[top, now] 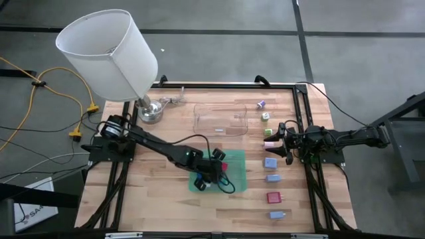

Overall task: Pick & Place Office items
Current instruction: Put the red digital clock into the blue bin, then put the bottom purple charger adapter into transparent bin

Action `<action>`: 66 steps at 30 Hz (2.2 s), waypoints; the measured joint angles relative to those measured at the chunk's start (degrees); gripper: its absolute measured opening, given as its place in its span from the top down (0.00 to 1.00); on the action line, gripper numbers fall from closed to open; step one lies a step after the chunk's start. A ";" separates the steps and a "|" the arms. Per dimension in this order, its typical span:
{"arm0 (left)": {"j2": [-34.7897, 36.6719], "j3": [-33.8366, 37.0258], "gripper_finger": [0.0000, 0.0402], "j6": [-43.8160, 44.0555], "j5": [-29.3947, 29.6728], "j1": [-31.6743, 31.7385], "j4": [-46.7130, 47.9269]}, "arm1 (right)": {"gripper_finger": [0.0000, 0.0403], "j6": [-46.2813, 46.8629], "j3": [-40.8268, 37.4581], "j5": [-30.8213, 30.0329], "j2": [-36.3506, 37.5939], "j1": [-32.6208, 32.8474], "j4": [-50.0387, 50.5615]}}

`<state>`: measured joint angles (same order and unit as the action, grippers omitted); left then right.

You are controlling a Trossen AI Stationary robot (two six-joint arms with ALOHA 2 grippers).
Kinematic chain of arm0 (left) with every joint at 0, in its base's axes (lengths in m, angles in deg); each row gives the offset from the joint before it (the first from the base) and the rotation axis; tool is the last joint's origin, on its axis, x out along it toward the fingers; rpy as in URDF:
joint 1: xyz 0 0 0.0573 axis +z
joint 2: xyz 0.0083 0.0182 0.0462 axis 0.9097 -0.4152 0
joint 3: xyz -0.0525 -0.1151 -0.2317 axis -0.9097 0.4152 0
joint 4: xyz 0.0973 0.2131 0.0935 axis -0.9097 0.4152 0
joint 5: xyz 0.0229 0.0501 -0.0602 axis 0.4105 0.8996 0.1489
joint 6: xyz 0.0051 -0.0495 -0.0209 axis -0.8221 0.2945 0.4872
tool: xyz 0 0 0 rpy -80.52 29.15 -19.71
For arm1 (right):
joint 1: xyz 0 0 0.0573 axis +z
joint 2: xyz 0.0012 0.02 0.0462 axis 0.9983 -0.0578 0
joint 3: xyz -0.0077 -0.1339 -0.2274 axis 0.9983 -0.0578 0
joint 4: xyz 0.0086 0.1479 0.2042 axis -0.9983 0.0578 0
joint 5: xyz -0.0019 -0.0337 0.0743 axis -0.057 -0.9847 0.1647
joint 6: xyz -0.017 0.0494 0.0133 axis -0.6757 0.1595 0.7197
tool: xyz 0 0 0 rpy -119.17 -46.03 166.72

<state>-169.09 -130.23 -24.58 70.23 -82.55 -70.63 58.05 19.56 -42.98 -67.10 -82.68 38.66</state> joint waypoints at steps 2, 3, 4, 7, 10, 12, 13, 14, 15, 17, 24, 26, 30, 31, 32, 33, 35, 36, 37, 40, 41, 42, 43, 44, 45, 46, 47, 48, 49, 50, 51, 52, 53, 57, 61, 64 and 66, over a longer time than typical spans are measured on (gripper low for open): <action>-0.34 -0.07 0.61 0.55 0.01 -0.15 -1.16 | 0.50 0.00 -0.01 0.00 -0.08 0.00 0.05; -0.46 -0.07 0.61 0.79 0.01 -0.17 -1.28 | 0.50 0.00 0.00 -0.02 -0.14 0.00 -0.06; -0.57 -0.02 0.61 0.98 -0.13 -0.24 -0.84 | 0.50 0.00 -0.02 -0.03 -0.23 0.00 -0.04; -1.17 0.00 0.61 1.83 -1.90 -0.05 -1.52 | 0.50 0.00 0.00 -0.03 -0.36 -0.01 0.00; -1.87 0.00 0.59 1.80 -3.28 0.64 -1.19 | 0.50 0.00 0.00 -0.02 -0.40 0.00 0.01; -2.06 0.00 0.57 1.80 -3.88 1.26 -1.33 | 0.50 0.00 0.00 -0.02 -0.42 0.00 0.01; -2.08 0.00 0.56 1.84 -4.18 1.46 -1.43 | 0.50 0.00 0.00 -0.02 -0.42 0.00 0.01; -2.08 0.00 0.55 1.90 -4.46 1.70 -1.35 | 0.50 0.00 0.00 -0.01 -0.42 0.00 0.02; -2.09 0.00 0.55 1.91 -4.45 1.83 -1.34 | 0.50 0.00 -0.01 -0.02 -0.42 0.00 0.01; -2.12 0.00 0.55 1.80 -4.45 2.10 -1.36 | 0.50 0.00 -0.01 -0.02 -0.42 0.00 0.03; -2.12 0.00 0.54 2.04 -6.69 2.56 -1.37 | 0.50 0.00 0.00 -0.02 -0.42 0.00 0.03; -2.12 0.00 0.54 2.03 -6.59 2.60 -1.35 | 0.50 0.00 -0.02 -0.02 -0.42 0.00 0.03; -2.12 0.00 0.54 1.80 -6.44 2.60 -1.34 | 0.50 0.00 -0.01 -0.02 -0.42 0.00 0.04; -2.12 0.00 0.54 1.80 -6.33 2.60 -1.34 | 0.50 0.00 -0.01 -0.02 -0.42 0.00 0.03; -2.12 0.00 0.54 1.80 -6.08 2.60 -1.36 | 0.50 0.00 -0.01 -0.02 -0.42 0.00 0.03; -2.12 0.00 0.54 1.78 -5.62 2.60 -1.34 | 0.50 0.00 -0.01 -0.02 -0.42 0.00 0.03; -2.12 0.02 0.54 1.75 -4.95 2.60 -1.34 | 0.50 0.00 0.00 0.00 -0.42 0.00 0.05; -2.12 0.02 0.54 1.75 -4.91 2.60 -1.34 | 0.50 0.00 -0.01 -0.02 -0.42 0.00 0.05; -2.12 0.02 0.54 1.75 -4.51 2.60 -1.34 | 0.50 0.00 -0.02 -0.02 -0.42 0.00 0.05; -2.12 0.02 0.54 1.09 -1.56 2.35 -1.34 | 0.50 0.00 0.00 -0.02 -0.42 0.00 0.05; -2.12 0.02 0.54 0.44 -0.77 2.25 -1.34 | 0.50 0.00 0.00 0.00 -0.42 0.00 0.05; -2.12 0.02 0.54 -0.06 -0.18 2.19 -1.34 | 0.50 0.00 0.00 -0.02 -0.42 0.00 0.05; -1.97 0.04 0.54 -0.30 0.17 2.17 -1.28 | 0.50 0.00 -0.01 -0.01 -0.42 0.00 0.05; -1.73 0.08 0.54 -0.35 0.32 2.07 -1.14 | 0.50 0.00 -0.02 -0.02 -0.42 0.00 0.05; -1.41 0.09 0.54 -0.03 0.55 1.94 -1.19 | 0.50 0.00 -0.02 -0.02 -0.42 0.00 0.05; -0.93 0.09 0.54 0.04 0.68 1.87 -1.24 | 0.50 0.00 -0.01 0.00 -0.42 0.00 0.05; -0.47 0.09 0.54 0.05 0.80 1.86 -1.22 | 0.50 0.00 0.00 -0.02 -0.42 0.00 0.05; 0.11 0.09 0.54 0.06 1.12 1.86 -1.21 | 0.50 0.00 0.00 -0.02 -0.42 0.00 0.06; 0.62 0.09 0.54 0.07 1.41 1.86 -0.99 | 0.50 0.00 0.00 0.00 -0.42 0.00 0.05; 1.13 0.09 0.54 0.07 1.78 1.84 -0.78 | 0.50 0.00 -0.01 -0.01 -0.42 0.00 0.05; 1.65 0.09 0.54 0.09 2.24 1.84 -0.59 | 0.50 0.00 0.00 0.00 -0.42 0.00 0.07; 2.19 0.09 0.54 0.44 2.56 1.84 -0.08 | 0.50 0.00 0.00 -0.01 -0.42 0.00 0.07; 2.77 0.09 0.54 1.25 2.58 1.84 0.71 | 0.50 0.00 0.00 0.00 -0.42 -0.02 0.07; 5.55 0.11 0.54 6.49 2.79 2.37 6.03 | 0.50 0.00 -0.02 0.00 -0.42 0.00 0.07; 8.32 0.15 0.54 9.83 3.15 3.30 11.47 | 0.50 0.00 0.00 0.00 -0.42 0.00 0.07; 10.17 0.15 0.54 11.05 3.43 3.85 14.11 | 0.50 0.00 0.00 0.00 -0.40 0.00 0.07; 11.06 0.15 0.54 11.16 3.49 3.98 15.46 | 0.50 0.00 0.00 0.00 -0.42 0.00 0.07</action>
<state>-158.03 -130.08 -13.41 73.72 -78.57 -55.17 58.05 19.56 -42.98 -67.52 -82.68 38.74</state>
